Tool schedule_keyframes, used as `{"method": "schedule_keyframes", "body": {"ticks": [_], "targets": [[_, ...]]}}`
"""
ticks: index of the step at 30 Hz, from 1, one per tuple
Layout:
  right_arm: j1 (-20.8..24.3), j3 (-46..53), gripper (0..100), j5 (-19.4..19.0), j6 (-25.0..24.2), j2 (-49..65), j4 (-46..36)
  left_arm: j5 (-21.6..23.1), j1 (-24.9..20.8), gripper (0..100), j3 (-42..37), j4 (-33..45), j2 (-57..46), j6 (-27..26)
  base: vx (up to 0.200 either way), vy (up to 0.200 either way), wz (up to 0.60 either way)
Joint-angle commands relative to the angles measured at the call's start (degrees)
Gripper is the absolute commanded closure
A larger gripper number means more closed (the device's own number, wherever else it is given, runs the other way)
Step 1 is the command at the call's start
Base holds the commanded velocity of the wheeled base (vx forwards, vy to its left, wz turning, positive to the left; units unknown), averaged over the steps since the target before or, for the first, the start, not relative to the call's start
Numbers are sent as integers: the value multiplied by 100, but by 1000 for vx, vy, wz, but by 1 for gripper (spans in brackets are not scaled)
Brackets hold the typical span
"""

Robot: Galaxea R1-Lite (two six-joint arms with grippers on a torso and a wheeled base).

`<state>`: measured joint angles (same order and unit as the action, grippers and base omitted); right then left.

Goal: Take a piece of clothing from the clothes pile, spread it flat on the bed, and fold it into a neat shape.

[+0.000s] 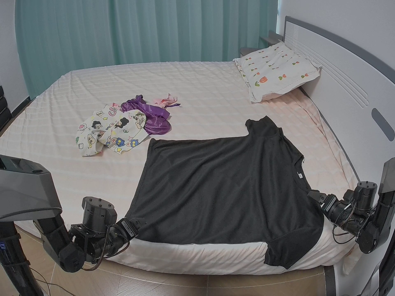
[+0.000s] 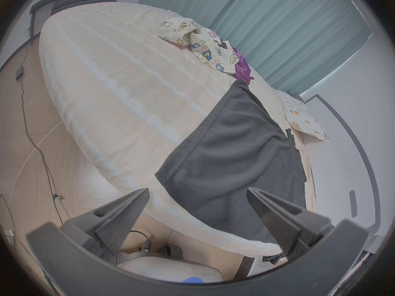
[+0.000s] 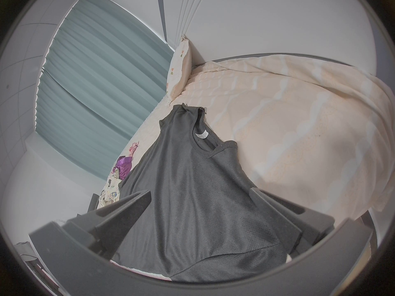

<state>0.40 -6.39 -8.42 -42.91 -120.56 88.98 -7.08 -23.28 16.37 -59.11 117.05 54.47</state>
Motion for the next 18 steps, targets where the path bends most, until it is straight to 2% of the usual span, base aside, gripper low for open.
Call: {"method": "schedule_keyframes", "body": {"ticks": [1, 6, 16, 17, 18], "targets": [[4, 32, 0, -10, -16, -28, 58, -30, 78, 0, 165, -4, 344, 11, 0, 0, 0], [4, 41, 0, -160, -16, -20, 67, -39, 210, 0, 375, -21, 344, 73, 0, 0, 0], [4, 41, 0, -160, -16, -28, 67, 5, 175, 0, 375, -197, 450, 240, 0, 0, 0], [4, 41, 0, -168, -16, -37, 58, 5, 175, 100, 375, -197, 450, 240, 0, 0, 0], [-5, 50, 0, -160, 2, -37, 58, -4, 175, 100, 375, -197, 450, 240, 0, 0, 0]]}}
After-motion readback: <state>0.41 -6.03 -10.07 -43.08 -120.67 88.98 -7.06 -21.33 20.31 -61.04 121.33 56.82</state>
